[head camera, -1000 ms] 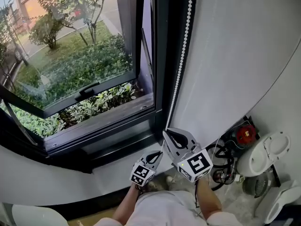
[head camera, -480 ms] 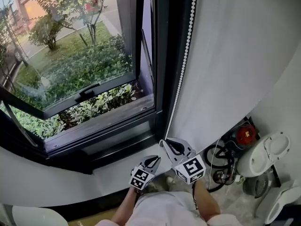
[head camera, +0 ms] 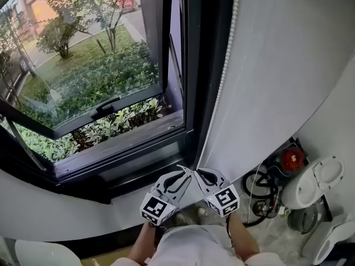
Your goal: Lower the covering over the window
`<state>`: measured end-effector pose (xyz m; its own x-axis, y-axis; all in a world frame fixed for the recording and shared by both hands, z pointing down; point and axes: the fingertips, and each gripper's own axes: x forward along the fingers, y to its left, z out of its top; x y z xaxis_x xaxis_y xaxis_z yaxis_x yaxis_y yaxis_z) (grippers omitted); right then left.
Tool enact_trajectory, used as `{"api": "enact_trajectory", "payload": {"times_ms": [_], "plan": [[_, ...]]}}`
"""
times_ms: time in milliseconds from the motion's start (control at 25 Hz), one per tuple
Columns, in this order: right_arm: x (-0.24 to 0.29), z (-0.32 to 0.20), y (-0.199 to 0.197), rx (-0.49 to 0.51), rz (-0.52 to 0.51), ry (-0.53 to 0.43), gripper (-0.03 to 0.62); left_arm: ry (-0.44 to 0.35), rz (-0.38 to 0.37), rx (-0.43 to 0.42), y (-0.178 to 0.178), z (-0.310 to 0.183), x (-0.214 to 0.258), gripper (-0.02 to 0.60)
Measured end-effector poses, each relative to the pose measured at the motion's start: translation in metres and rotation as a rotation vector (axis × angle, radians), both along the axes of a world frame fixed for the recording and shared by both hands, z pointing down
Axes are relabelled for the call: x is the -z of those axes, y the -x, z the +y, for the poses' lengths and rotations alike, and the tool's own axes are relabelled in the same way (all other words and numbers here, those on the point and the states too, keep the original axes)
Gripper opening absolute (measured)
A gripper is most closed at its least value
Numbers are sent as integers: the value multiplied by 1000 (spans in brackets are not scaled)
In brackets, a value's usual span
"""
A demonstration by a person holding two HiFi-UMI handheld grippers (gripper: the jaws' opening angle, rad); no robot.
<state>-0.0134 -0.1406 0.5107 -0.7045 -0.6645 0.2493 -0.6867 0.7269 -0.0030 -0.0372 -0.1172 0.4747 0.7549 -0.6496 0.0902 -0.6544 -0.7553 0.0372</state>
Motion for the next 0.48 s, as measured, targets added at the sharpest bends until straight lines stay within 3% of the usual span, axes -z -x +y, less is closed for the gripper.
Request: {"api": "enact_trajectory", "payload": {"times_ms": [360,480], "plan": [[-4,3,0,-3,-12,4,-5,-187,50,-47,-12,-7,101,129],[-3,5,2,5,-12,3,-5,-210,25,-58,-20,-14,121,130]]}}
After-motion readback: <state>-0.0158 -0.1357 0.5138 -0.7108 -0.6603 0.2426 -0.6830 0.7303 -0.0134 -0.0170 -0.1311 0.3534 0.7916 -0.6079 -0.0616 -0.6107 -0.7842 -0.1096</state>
